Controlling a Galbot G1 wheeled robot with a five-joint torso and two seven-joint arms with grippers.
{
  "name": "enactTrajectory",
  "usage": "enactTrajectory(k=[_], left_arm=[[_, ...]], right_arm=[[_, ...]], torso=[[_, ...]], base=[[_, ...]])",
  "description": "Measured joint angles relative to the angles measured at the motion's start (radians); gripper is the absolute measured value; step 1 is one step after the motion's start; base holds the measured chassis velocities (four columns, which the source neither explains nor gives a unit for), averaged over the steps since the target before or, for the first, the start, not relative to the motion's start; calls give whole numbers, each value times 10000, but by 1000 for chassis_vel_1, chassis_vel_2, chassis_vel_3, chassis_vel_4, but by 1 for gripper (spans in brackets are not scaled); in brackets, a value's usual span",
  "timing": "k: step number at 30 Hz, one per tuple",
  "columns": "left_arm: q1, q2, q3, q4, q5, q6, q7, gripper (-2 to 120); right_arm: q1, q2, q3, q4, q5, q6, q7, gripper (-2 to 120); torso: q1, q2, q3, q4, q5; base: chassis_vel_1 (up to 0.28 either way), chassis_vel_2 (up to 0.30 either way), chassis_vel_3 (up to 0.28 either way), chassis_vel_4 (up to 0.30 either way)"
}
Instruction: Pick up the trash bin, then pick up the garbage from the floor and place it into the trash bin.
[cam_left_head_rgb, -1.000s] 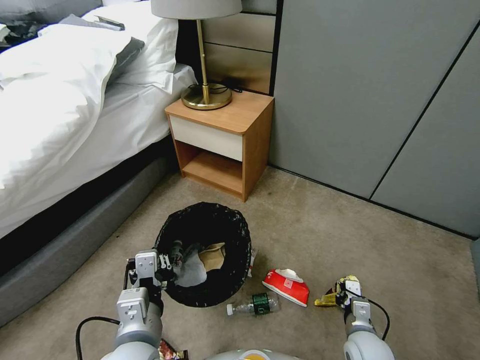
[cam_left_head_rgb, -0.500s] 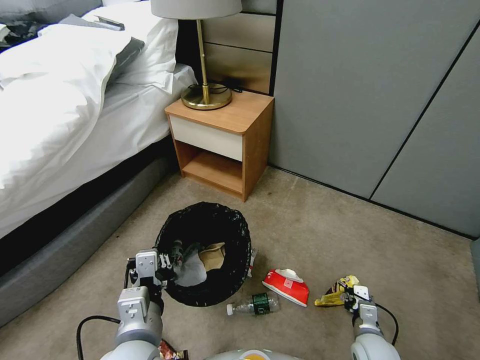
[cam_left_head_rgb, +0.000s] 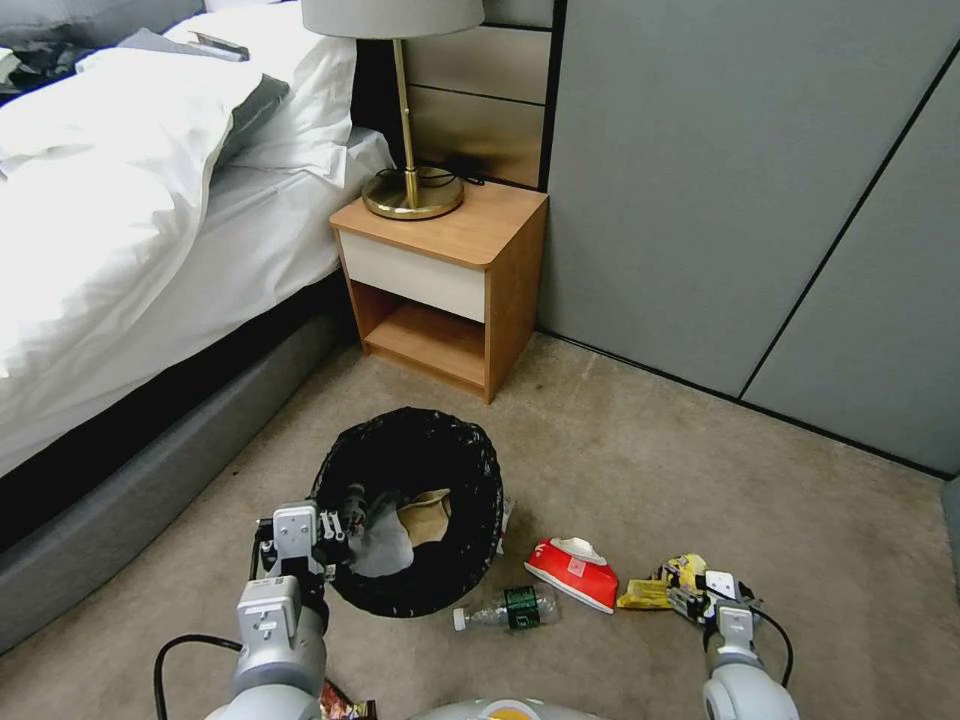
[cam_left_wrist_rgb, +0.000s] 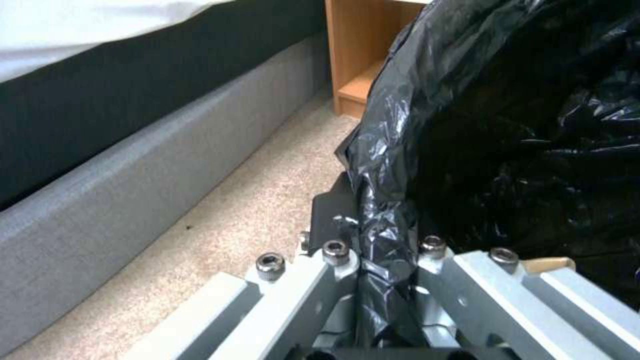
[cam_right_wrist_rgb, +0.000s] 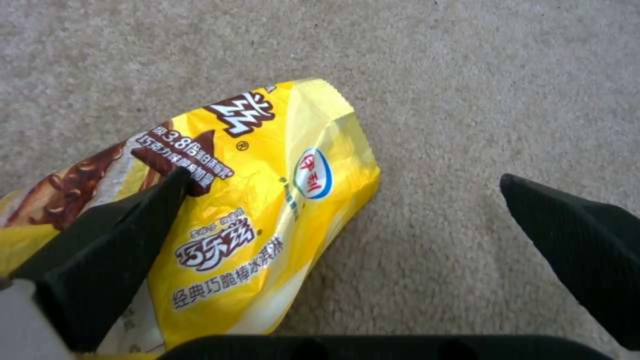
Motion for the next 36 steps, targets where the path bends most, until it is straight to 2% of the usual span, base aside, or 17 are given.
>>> enactTrajectory(k=[7,13,16,22,24,30,33,34,36], left_arm=[[43,10,12,-42,15,-10,-3,1],[45,4,52,-46,35,-12,-5,1],[28,-4,59,-47,37,-14,-5,1],[11,-9,60,-47,37,-14,-5,1],[-11,-10,59,-47,32,-15,-5,1],[-55,-9,52,-47,23,-15,-5,1],[-84,-12,50,-42,21,-11,-5,1],[-84,-12,50,-42,21,-11,-5,1],[-101,-21,58,-25,20,-7,-4,1]], right_arm=[[70,35,-1,-340,-67,214,-91,109],[67,61,-6,-422,-114,298,-140,102],[64,98,-26,-423,-170,305,-145,93],[87,114,-54,-451,-194,325,-144,86],[100,120,-79,-468,-205,346,-145,77],[122,123,-93,-500,-209,363,-148,66],[126,126,-100,-508,-209,372,-154,55],[126,126,-100,-508,-209,372,-154,55],[128,132,-106,-526,-211,401,-166,45]], torso=[[-1,3,-2,-1,-2],[-1,3,-2,-3,1],[-1,3,-1,-1,4],[-1,3,-1,2,5],[0,3,-1,3,7],[0,2,-1,4,10],[0,2,-1,6,12],[0,2,-1,6,12],[0,2,0,9,19]], base=[[0,0,0,0],[0,0,0,0],[0,0,0,0],[0,0,0,0],[0,0,0,0],[0,0,0,0],[0,0,0,0],[0,0,0,0],[0,0,0,0]])
